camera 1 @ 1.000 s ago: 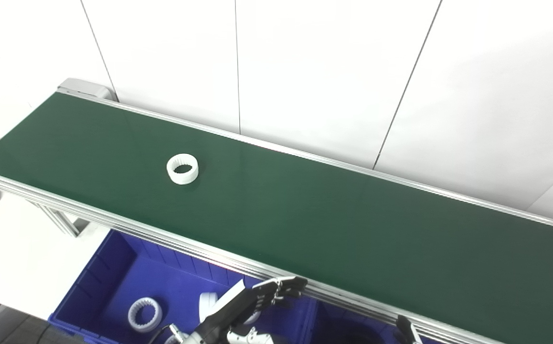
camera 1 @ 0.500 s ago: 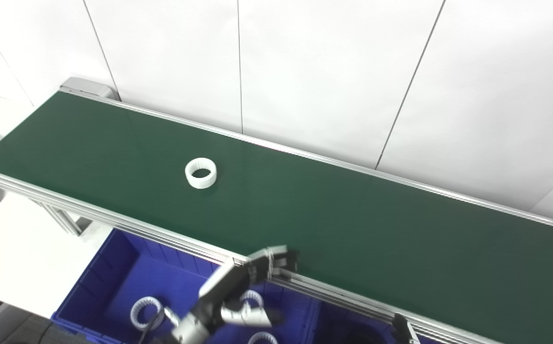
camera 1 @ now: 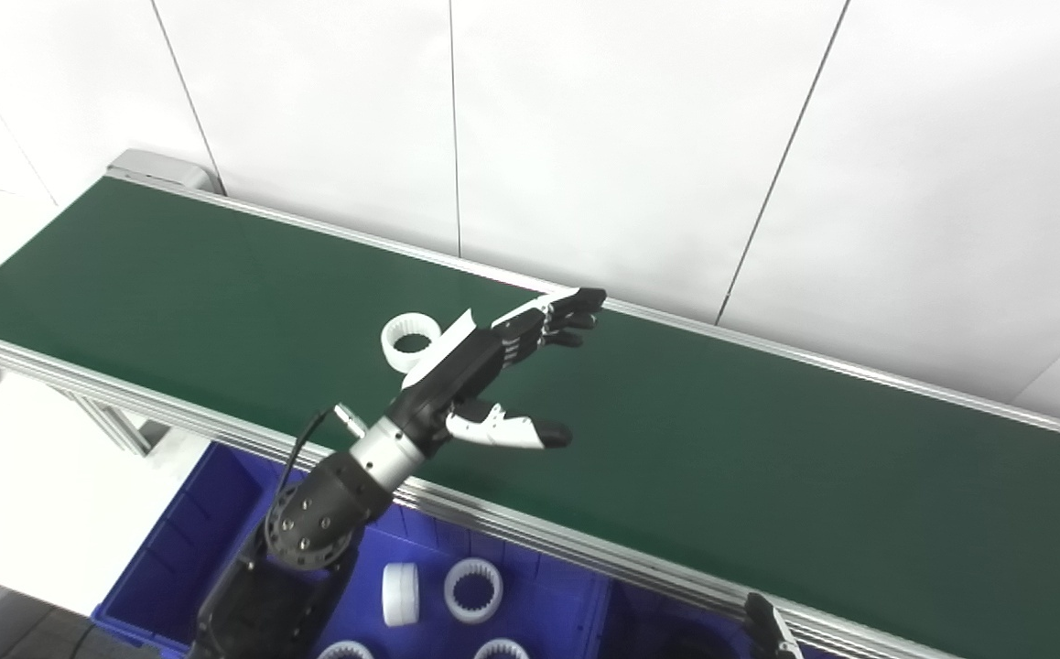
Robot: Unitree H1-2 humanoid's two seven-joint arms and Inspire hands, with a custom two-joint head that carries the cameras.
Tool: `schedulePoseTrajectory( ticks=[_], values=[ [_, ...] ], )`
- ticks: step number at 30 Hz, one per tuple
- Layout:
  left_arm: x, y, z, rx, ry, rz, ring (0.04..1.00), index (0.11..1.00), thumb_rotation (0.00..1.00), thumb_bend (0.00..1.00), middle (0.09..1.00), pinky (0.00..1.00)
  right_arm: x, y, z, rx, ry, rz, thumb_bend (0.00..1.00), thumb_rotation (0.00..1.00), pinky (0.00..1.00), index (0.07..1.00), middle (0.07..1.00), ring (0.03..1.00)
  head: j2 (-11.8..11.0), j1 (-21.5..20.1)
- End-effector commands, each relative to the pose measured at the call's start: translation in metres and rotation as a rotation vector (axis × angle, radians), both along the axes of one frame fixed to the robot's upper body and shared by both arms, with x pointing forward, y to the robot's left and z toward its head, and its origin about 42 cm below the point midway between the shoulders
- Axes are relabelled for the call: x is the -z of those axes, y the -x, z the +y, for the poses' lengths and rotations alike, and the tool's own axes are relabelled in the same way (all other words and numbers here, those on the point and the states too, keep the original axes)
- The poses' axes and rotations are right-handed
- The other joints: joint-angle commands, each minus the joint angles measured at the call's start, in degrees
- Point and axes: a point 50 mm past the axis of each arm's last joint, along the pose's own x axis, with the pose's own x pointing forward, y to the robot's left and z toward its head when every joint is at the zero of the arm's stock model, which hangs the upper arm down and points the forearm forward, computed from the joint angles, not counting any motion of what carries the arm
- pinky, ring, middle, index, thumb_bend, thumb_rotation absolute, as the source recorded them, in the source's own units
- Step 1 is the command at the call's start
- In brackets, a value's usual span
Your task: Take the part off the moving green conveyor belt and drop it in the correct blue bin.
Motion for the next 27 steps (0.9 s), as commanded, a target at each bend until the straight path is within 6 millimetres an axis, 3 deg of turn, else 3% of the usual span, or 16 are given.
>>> schedulePoseTrajectory(
  ticks=[1, 3, 7, 14, 20, 23, 27],
  values=[
    [-0.029, -0.021, 0.004, -0.044, -0.073, -0.074, 0.883, 0.897, 0.58, 0.74, 0.912, 0.82, -0.007, -0.004, 0.003, -0.008, -0.023, -0.067, 0.83, 0.42, 0.88, 0.934, 0.925, 0.91, 0.1, -0.1],
    [-0.036, -0.035, 0.006, -0.076, -0.141, -0.069, 0.925, 0.91, 0.55, 0.73, 0.935, 0.88, -0.006, -0.005, 0.002, -0.009, -0.027, -0.074, 0.84, 0.41, 0.89, 0.933, 0.922, 0.911, 0.1, 0.0],
    [-0.043, -0.057, 0.009, -0.123, -0.226, -0.064, 0.936, 0.915, 0.46, 0.73, 0.946, 0.9, -0.006, -0.007, 0.002, -0.008, -0.024, -0.081, 0.83, 0.41, 0.86, 0.929, 0.915, 0.901, 0.0, -0.2],
    [-0.034, -0.095, 0.018, -0.205, -0.37, -0.029, 0.966, 0.918, 0.43, 0.78, 0.965, 0.93, -0.005, -0.009, 0.004, -0.009, -0.034, -0.09, 0.84, 0.41, 0.86, 0.923, 0.918, 0.902, -0.2, -0.5],
    [-0.026, -0.116, 0.025, -0.281, -0.518, -0.003, 0.977, 0.925, 0.38, 0.8, 0.981, 0.92, -0.005, -0.007, 0.006, -0.002, -0.046, -0.09, 0.85, 0.42, 0.88, 0.927, 0.915, 0.904, 0.0, -0.6],
    [-0.022, -0.124, 0.026, -0.302, -0.602, -0.004, 0.983, 0.928, 0.38, 0.85, 0.985, 0.98, -0.006, -0.007, 0.006, -0.002, -0.054, -0.092, 0.85, 0.41, 0.88, 0.93, 0.913, 0.902, 0.1, -0.5],
    [-0.014, -0.131, 0.026, -0.3, -0.708, 0.005, 0.984, 0.926, 0.38, 0.88, 0.979, 1.0, -0.007, -0.006, 0.007, 0.002, -0.048, -0.098, 0.85, 0.41, 0.89, 0.929, 0.91, 0.901, 0.2, -0.6]
  ],
)
